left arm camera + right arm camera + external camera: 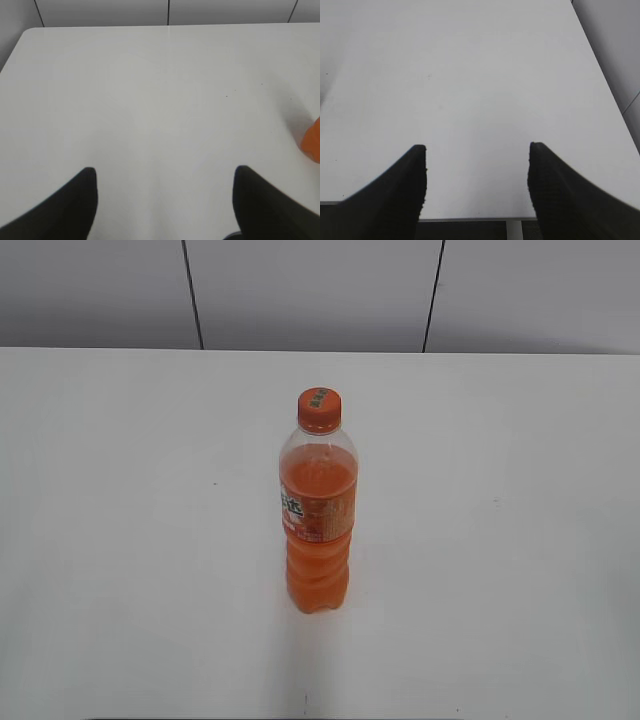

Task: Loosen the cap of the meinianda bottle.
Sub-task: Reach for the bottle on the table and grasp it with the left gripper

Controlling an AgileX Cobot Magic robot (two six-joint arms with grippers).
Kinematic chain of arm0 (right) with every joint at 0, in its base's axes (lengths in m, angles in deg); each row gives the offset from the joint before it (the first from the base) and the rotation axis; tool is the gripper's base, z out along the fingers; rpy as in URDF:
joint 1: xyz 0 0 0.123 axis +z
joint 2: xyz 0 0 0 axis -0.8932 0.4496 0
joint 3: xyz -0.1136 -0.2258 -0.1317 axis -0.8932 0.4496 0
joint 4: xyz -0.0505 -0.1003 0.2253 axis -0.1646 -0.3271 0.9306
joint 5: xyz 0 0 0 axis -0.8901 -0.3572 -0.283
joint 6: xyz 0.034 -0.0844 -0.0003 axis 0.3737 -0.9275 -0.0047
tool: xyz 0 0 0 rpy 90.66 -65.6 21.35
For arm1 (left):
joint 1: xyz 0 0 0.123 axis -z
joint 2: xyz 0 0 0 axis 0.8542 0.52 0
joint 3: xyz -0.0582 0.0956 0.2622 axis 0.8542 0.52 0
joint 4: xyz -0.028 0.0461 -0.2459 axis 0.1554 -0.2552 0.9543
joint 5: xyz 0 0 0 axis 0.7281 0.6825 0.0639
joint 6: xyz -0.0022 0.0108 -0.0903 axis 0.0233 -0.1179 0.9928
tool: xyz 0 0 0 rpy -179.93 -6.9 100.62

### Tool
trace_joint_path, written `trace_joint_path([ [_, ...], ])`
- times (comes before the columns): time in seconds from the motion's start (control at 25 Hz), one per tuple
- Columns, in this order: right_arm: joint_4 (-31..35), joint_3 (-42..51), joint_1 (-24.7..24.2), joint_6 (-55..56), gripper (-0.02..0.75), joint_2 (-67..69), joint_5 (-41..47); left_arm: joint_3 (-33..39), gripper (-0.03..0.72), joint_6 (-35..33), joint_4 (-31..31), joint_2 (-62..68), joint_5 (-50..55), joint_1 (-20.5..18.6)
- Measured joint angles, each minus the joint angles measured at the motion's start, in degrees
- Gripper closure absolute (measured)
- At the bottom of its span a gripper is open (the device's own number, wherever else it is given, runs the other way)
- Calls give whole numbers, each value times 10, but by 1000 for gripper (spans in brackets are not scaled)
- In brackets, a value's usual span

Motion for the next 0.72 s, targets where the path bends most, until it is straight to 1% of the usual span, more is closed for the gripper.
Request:
trace_joint_path([
  [0.52, -4, 0, 0, 0, 258, 0, 0, 0, 179, 0, -3, 0, -1, 0],
  [0.6, -4, 0, 0, 0, 258, 0, 0, -3, 179, 0, -10, 0, -12, 0],
  [0.72, -4, 0, 0, 0, 258, 0, 0, -11, 179, 0, -25, 0, -71, 0],
])
